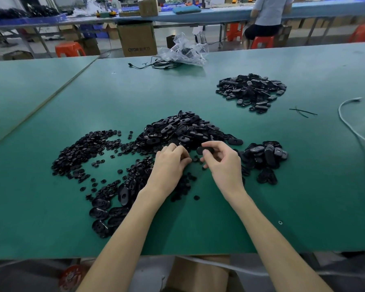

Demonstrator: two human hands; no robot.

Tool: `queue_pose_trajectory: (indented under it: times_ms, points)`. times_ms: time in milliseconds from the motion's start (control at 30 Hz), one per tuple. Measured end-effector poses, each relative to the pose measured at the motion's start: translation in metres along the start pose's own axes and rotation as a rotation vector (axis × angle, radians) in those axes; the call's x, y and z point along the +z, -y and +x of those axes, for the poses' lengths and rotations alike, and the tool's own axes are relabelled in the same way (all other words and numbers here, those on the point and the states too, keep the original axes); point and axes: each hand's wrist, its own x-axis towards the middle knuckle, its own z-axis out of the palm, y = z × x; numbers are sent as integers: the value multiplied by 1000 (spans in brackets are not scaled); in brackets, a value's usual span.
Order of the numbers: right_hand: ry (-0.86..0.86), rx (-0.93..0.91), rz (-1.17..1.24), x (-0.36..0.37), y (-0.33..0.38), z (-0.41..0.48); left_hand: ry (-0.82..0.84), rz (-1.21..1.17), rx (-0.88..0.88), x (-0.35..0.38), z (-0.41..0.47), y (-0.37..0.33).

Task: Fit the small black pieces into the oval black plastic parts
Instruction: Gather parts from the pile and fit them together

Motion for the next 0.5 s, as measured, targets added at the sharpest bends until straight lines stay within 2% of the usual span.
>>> queue_pose_trajectory:
  times_ms: [267, 500]
  points:
    - [-10, 6, 4, 0, -2, -1, -81, 157, 90, 6, -10, -4]
    - [-19, 29, 18, -1, -2, -1, -137, 68, 31, 2, -11, -3]
